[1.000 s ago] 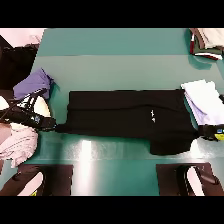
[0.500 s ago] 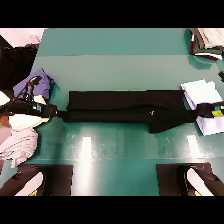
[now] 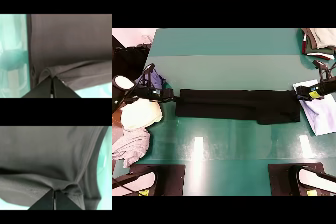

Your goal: Fold the shirts.

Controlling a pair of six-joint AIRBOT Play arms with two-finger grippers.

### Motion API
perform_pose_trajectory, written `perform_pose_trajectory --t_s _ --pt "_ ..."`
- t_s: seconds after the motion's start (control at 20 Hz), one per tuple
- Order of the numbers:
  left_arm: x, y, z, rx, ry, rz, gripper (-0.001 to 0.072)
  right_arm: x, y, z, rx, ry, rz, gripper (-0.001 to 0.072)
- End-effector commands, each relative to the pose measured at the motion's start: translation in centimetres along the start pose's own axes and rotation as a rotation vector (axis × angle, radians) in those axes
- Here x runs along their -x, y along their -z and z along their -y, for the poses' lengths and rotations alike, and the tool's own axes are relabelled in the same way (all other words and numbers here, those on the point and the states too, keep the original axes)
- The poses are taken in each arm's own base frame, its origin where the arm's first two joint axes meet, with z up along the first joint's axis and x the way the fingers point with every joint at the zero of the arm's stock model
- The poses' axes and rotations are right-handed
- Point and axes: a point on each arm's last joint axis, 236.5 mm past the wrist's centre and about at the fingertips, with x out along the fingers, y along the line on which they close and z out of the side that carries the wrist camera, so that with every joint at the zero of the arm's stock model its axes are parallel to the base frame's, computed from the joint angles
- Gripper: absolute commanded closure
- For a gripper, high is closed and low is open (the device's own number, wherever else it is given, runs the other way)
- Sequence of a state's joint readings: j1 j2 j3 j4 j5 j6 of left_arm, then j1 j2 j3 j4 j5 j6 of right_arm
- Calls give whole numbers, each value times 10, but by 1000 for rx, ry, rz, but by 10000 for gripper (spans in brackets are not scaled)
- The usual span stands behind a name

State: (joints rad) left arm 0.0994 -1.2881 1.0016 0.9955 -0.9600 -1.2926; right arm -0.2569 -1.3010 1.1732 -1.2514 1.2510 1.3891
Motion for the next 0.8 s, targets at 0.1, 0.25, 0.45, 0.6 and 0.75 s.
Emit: perform_pose_trajectory --t_s 0.1,0.25,0.45,0.6,0.75 --pt "-14 -34 -7 44 0 83 127 -17 -42 -2 -53 -57 37 195" --pt "-3 -34 6 24 29 42 98 1 -43 -13 -32 -151 41 202" --pt "1 -5 20 16 76 -92 334 23 -13 17 -66 -182 -45 202" --pt "1 5 28 2 96 -129 674 19 6 45 -140 -209 -122 114" --pt "-4 11 44 -29 116 -147 674 -1 13 60 -183 -230 -178 105"
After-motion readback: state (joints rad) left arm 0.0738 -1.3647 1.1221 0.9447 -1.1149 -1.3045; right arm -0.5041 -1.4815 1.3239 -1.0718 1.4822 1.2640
